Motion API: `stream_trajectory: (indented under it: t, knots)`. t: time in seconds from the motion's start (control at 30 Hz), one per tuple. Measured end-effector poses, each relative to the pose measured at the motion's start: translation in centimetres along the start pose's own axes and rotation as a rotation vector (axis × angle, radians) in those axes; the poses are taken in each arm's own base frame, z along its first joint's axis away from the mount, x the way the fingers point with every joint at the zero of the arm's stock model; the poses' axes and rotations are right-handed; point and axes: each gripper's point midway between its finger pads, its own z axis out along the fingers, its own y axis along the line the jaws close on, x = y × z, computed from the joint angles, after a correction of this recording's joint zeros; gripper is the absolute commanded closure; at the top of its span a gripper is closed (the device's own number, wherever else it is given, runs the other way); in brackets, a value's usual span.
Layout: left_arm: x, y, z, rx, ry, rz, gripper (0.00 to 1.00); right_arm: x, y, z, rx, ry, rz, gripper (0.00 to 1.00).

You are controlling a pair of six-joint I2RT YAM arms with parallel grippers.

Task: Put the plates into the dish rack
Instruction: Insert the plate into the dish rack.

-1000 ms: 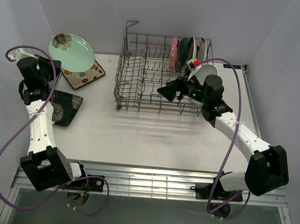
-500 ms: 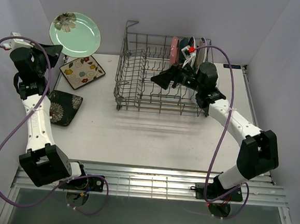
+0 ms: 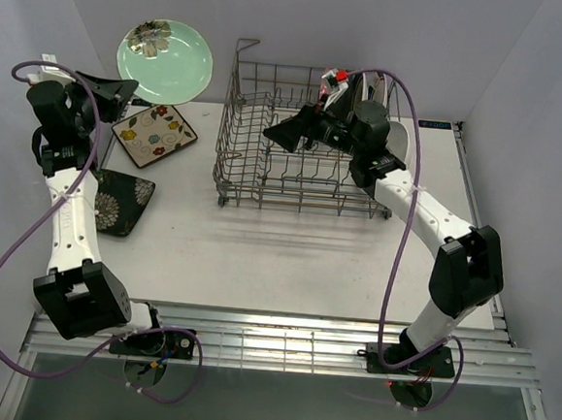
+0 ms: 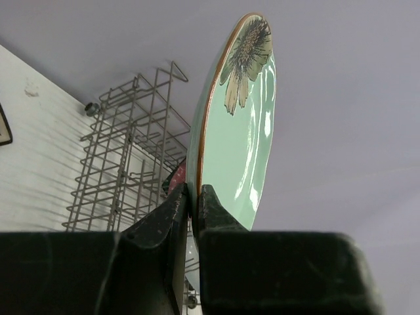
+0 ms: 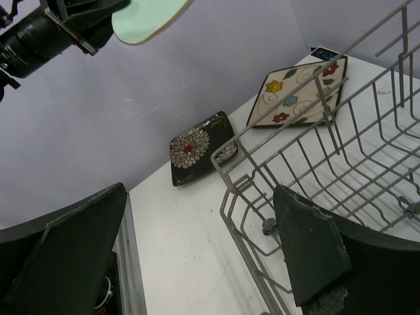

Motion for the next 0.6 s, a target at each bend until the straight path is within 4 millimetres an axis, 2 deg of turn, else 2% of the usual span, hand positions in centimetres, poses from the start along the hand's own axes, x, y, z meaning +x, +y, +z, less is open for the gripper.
stream_trajectory:
  t: [0.13, 0.3, 0.43, 0.6]
  knots:
    - [2.6, -1.2, 0.8, 0.028, 0.052, 0.003, 1.0, -0.8, 0.0, 1.8, -0.019, -0.011, 0.022, 0.02]
    - [6.6, -2.2, 1.5, 0.054, 0.14, 0.004, 1.0, -0.6, -1.1, 3.4, -0.015, -0.006, 0.074, 0.02]
    - [9.4, -1.9, 1.8, 0.052, 0.197, 0.007, 1.0, -0.6, -2.1, 4.1, 0.014, -0.012, 0.103, 0.02]
    - [10.9, -0.7, 2.1, 0.023, 0.213, 0.013, 1.0, -1.4, -2.3, 4.5, 0.029, -0.036, 0.122, 0.06]
